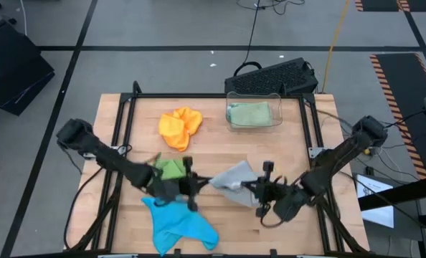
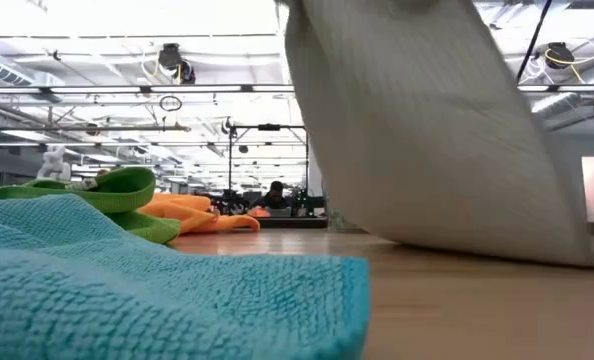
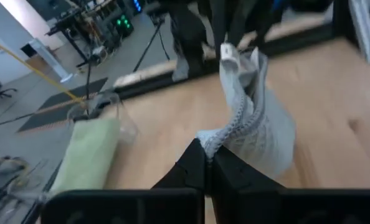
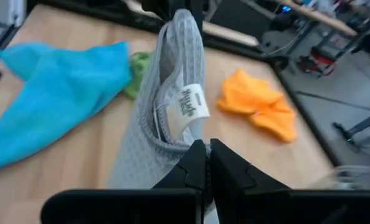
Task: Fold microfiber towels
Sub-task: Fold the gray microfiber towel
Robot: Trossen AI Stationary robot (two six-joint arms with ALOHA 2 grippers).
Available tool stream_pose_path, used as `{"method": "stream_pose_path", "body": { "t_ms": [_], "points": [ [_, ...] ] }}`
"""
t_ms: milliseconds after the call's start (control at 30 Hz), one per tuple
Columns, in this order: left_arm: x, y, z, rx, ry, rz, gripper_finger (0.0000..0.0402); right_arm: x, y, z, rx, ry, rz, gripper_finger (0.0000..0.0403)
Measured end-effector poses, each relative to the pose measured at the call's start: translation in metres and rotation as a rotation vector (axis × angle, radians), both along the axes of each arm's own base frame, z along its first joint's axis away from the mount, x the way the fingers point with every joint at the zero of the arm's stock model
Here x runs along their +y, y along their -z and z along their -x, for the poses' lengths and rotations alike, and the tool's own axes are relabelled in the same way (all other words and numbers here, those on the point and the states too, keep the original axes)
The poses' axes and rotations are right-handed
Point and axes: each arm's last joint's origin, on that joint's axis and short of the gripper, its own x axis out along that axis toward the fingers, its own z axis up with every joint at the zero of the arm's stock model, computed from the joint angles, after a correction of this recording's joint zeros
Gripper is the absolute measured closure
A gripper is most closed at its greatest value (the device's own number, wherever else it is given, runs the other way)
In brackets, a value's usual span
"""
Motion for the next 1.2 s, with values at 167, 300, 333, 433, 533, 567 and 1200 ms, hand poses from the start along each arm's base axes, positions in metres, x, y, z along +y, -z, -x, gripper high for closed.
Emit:
{"method": "stream_pose_path", "body": {
  "t_ms": [167,300,333,433,533,567,1200],
  "points": [
    [0.037,-0.037,0.004,-0.112,0.034,0.069,0.0396,-0.037,-0.039,0.01,-0.077,0.024,0.03,0.0399],
    [0.059,-0.057,0.009,-0.196,0.01,0.077,0.0398,-0.066,-0.067,0.024,-0.139,0.005,0.019,0.0399],
    [0.064,-0.061,0.01,-0.211,0.005,0.087,0.0398,-0.073,-0.073,0.028,-0.158,-0.005,0.006,0.0399],
    [0.072,-0.065,0.008,-0.24,0.008,0.107,0.0398,-0.093,-0.089,0.034,-0.219,-0.037,-0.037,0.0399],
    [0.077,-0.067,0.006,-0.264,0.009,0.105,0.0398,-0.113,-0.098,0.034,-0.267,-0.058,-0.049,0.0399],
    [0.079,-0.069,0.006,-0.276,0.001,0.12,0.0398,-0.12,-0.101,0.034,-0.282,-0.054,-0.064,0.0399],
    [-0.017,-0.029,0.006,-0.126,0.156,0.397,0.0399,-0.057,-0.031,0.043,-0.227,-0.381,-0.523,0.0398]
  ]
}}
